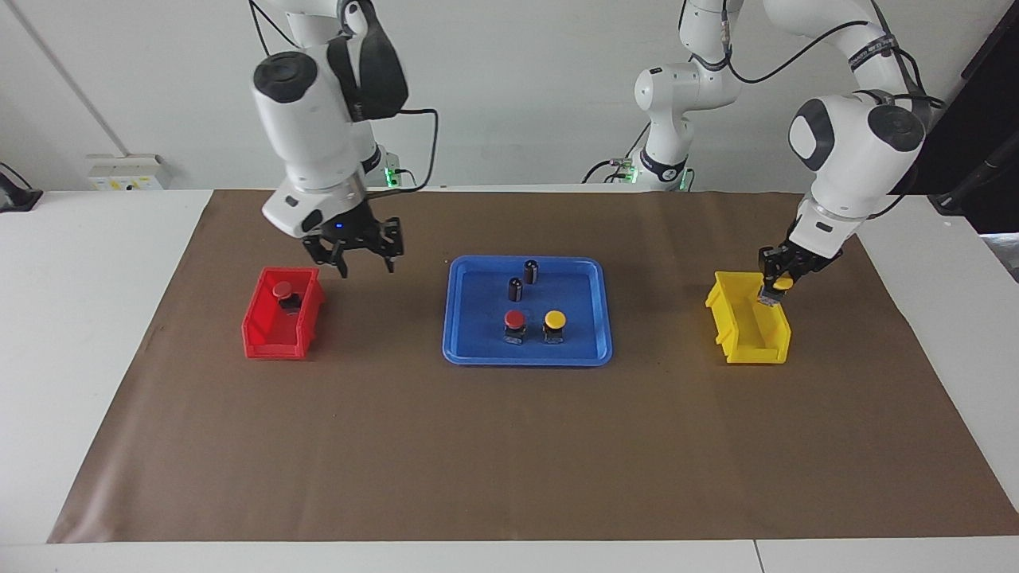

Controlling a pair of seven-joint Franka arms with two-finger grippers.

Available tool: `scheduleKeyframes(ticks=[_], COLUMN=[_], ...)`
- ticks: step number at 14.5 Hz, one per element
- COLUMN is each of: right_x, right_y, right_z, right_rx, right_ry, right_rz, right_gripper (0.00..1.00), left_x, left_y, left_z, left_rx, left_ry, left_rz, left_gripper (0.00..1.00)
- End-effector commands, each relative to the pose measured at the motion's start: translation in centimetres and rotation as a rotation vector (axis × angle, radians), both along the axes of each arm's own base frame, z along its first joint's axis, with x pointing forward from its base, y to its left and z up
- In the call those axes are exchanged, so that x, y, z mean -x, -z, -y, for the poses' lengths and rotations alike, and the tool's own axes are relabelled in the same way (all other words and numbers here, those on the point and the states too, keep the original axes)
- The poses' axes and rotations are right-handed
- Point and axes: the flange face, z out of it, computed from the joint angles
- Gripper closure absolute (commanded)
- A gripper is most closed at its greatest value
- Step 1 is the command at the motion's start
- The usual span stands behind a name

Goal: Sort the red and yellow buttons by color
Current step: 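Reach and grasp the remaining red button in the tray with the right gripper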

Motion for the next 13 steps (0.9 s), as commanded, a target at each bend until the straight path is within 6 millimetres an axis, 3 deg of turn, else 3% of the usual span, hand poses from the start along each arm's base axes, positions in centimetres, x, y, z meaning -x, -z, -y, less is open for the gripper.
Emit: scheduleKeyframes(ticks=[1, 4, 7, 8, 9, 11, 13], right_x=[-3.2, -2.3, -1.6, -0.7, -0.2, 0.2, 0.3], right_y=[5.0, 8.0, 10.1, 11.6, 12.3, 12.9, 13.0], right_z=[-4.3, -6.4, -7.3, -7.9, -7.7, -7.5, -7.4], right_rx=[0.015, 0.002, 0.002, 0.001, 0.002, 0.009, 0.012], right_ry=[0.049, 0.042, 0.043, 0.029, 0.027, 0.026, 0.025], right_rz=[0.008, 0.023, 0.023, 0.024, 0.023, 0.015, 0.011], right_gripper=[0.23, 0.23, 0.25, 0.25, 0.26, 0.28, 0.30], left_x=[1.8, 1.8, 1.9, 1.8, 1.7, 1.0, 0.4], left_y=[2.2, 4.9, 5.5, 5.5, 5.4, 4.6, 3.0], left_z=[0.3, 0.4, 0.4, 0.4, 0.4, 0.5, 0.6], left_rx=[-0.005, 0.000, 0.000, 0.000, 0.000, 0.001, -0.002], left_ry=[-0.040, -0.042, -0.034, -0.034, -0.037, -0.036, -0.033], left_rz=[0.038, 0.046, 0.037, 0.037, 0.038, 0.049, 0.042], left_gripper=[0.98, 0.98, 0.51, 0.44, 0.44, 0.43, 0.32])
